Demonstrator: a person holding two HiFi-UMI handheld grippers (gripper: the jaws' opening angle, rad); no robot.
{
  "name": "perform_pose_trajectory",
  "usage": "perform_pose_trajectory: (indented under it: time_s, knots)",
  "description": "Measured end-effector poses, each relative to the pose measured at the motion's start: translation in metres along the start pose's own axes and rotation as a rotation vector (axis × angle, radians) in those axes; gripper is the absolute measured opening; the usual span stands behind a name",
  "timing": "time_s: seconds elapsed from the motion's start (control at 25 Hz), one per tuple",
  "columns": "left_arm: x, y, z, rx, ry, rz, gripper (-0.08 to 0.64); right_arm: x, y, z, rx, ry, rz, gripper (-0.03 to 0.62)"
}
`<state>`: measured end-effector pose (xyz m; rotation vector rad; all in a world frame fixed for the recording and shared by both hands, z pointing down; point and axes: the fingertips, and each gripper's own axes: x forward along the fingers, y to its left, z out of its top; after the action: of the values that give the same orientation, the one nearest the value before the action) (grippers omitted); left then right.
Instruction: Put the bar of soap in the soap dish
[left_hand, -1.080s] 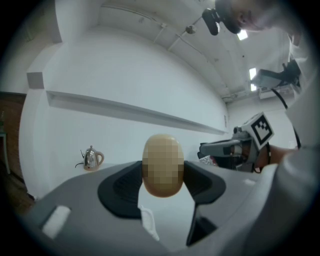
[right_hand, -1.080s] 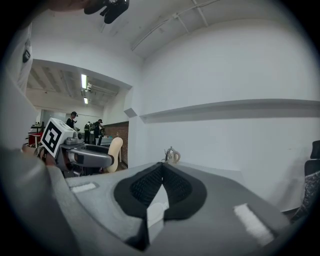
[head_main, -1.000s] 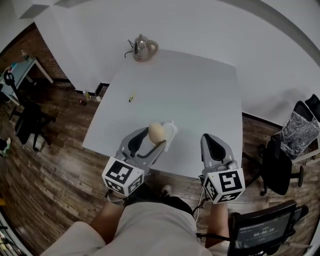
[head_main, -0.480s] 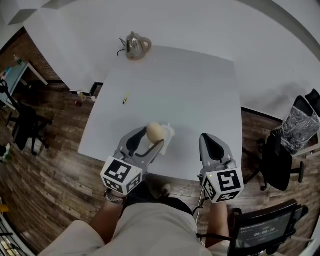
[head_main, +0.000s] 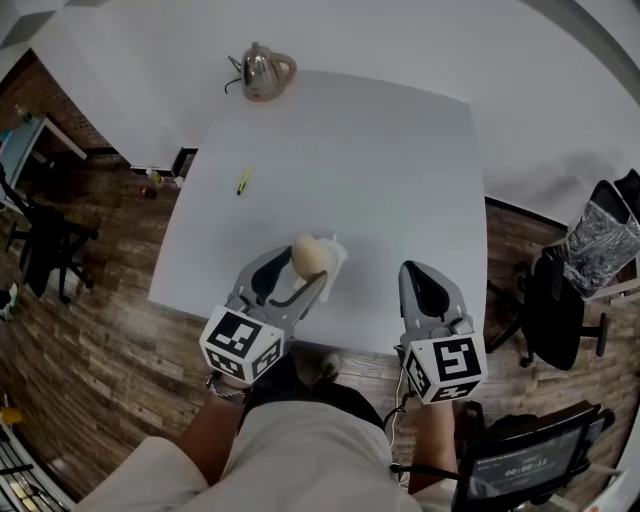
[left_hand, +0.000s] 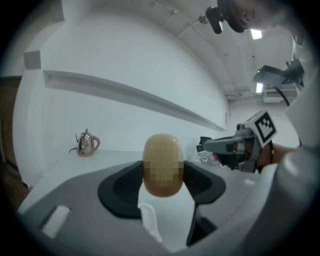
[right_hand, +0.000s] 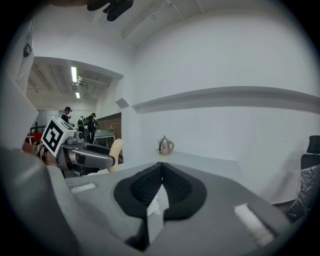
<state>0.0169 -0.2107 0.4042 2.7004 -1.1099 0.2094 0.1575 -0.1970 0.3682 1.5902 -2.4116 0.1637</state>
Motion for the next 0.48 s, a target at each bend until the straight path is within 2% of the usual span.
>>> perform_pose_trajectory:
  time_s: [0.48]
  knots:
    - [0.01,0.002,-0.019,-0.03,0.055,-0.021,0.271,0.003,0.003,-0.013,0.017,0.048,-0.007,0.002]
